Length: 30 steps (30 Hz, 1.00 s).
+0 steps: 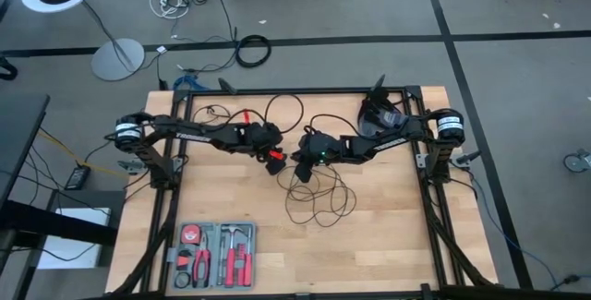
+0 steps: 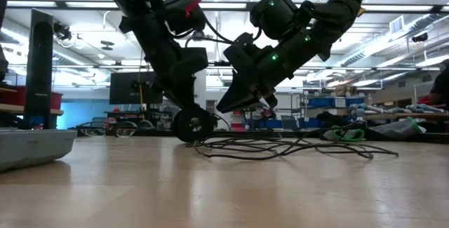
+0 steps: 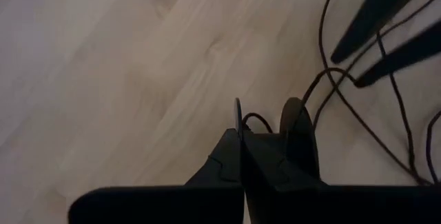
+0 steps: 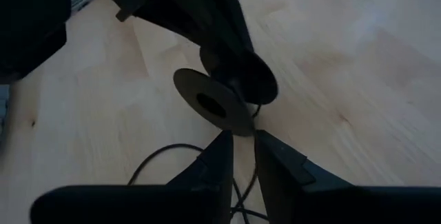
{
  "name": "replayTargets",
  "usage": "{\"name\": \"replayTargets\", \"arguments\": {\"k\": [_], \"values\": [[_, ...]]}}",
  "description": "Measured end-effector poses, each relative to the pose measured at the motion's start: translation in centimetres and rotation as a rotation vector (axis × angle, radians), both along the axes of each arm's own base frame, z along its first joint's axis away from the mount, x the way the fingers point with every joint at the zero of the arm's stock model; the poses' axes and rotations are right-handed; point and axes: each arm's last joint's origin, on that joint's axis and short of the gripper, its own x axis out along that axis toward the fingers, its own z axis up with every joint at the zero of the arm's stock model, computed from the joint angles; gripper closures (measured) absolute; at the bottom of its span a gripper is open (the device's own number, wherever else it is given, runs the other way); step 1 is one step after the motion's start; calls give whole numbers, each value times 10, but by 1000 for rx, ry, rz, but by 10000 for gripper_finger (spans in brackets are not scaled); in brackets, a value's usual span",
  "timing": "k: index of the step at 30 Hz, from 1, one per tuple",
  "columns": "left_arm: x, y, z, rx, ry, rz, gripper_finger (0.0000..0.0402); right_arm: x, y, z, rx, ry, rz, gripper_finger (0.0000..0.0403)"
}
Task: Coil cords
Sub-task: Coil the black wire onto the black spool
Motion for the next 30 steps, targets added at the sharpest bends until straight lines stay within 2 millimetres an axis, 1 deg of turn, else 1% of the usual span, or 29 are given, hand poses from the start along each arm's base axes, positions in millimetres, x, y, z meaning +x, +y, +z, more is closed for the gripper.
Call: {"name": "replayTargets", "arguments": {"k": [15, 30], "values": [[1, 0, -2, -2, -10, 1, 389, 0, 0, 0, 7, -1, 11, 341], [-1, 0, -1, 4, 4, -8, 400, 0, 0, 0, -1, 1, 15, 341]]}}
